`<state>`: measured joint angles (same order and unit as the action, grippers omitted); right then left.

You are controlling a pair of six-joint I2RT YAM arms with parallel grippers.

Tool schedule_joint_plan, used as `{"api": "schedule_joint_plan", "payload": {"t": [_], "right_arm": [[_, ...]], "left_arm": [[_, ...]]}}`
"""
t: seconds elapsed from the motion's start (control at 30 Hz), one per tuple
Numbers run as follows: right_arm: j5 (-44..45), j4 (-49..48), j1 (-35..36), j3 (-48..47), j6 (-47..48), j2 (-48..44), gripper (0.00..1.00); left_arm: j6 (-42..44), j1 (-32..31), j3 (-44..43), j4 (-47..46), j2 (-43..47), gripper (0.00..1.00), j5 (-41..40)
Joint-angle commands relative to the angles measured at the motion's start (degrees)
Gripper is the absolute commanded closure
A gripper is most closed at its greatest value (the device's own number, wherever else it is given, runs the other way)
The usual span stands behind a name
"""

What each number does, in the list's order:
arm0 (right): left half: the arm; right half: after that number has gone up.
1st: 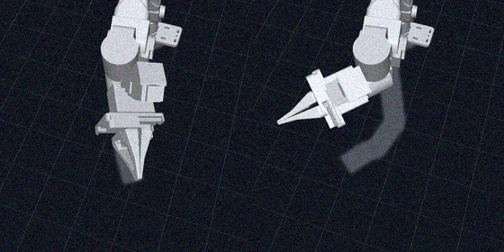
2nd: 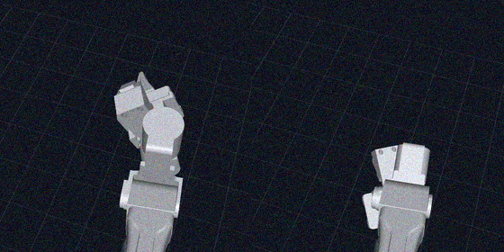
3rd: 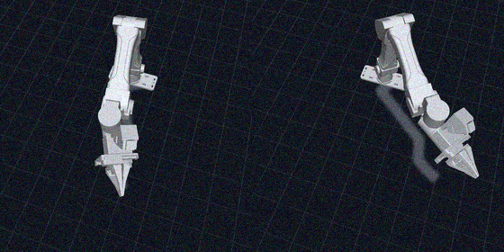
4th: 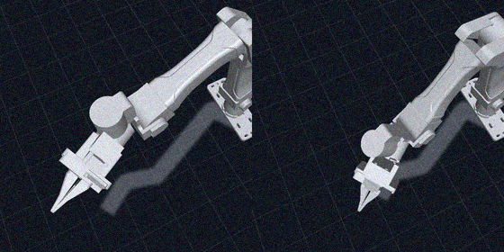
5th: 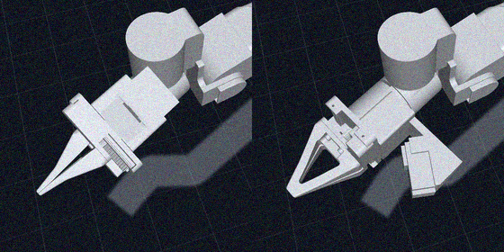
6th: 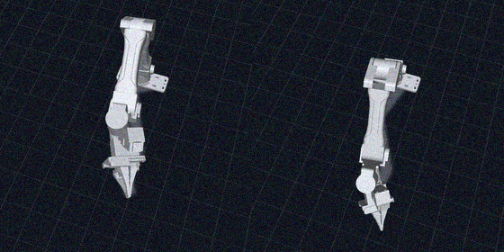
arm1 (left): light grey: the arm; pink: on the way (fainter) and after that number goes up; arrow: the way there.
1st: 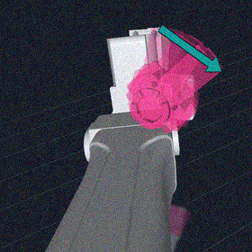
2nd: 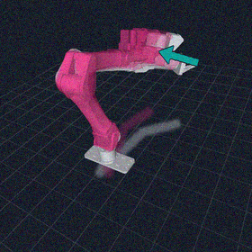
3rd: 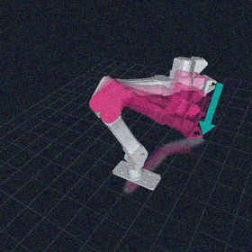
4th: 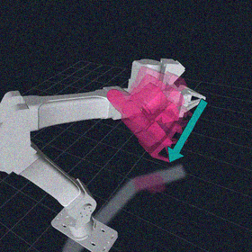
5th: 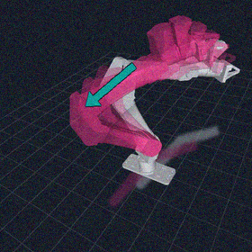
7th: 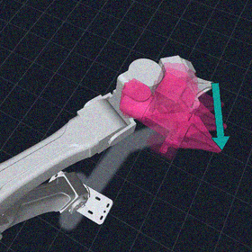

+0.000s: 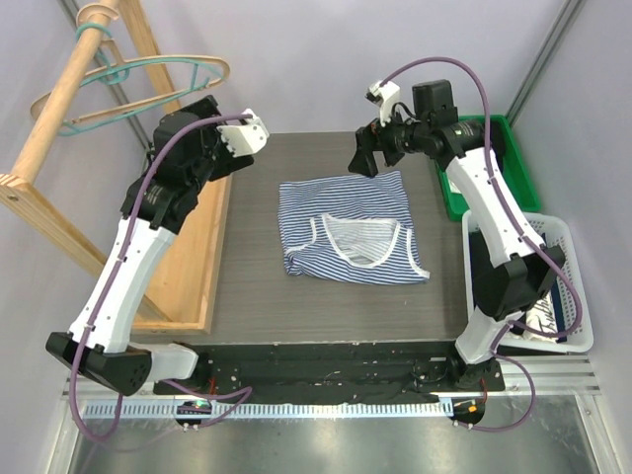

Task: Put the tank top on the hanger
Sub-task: Pick up the hanger from the clothesline.

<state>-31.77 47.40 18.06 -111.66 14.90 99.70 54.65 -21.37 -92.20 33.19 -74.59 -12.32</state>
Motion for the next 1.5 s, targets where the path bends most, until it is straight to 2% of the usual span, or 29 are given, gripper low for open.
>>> {"api": "schedule_joint_plan", "payload": {"t": [0.0,0.3,0.47,0.6,0.77,0.93,1.2,1.47], "right_arm": [[2.50,-2.57,0.57,3.18,3.37,-4.16,0.00],[4.96,-6.17,0.74,14.35,5.76,-8.03,0.00],[5.22,-7.75,0.74,17.26,5.58,-9.43,0.00],[5.49,-8.46,0.66,19.45,5.67,-10.40,0.00],[5.93,-9.43,0.74,20.60,5.76,-11.28,0.00],[5.93,-9.78,0.74,21.30,5.50,-11.46,0.00],[6.54,-10.74,0.74,22.97,5.32,-12.25,0.00],[6.81,-12.42,0.74,25.34,4.62,-12.07,0.00]], "left_arm": [[9.67,0.10,-1.93,-4.62,2.34,0.00,-3.68],[27.59,0.36,6.51,-19.82,6.47,0.00,-4.82],[28.05,2.20,0.90,-21.76,3.32,0.00,-2.11],[26.74,5.36,-6.74,-19.57,-1.16,0.00,1.15],[26.65,8.35,-10.18,-16.50,-4.07,0.00,5.72],[23.75,10.90,-20.37,-4.83,-9.51,0.00,10.82],[21.73,16.70,-30.39,4.77,-14.97,0.00,17.32],[19.61,21.01,-32.77,4.60,-17.87,0.08,22.94]]}}
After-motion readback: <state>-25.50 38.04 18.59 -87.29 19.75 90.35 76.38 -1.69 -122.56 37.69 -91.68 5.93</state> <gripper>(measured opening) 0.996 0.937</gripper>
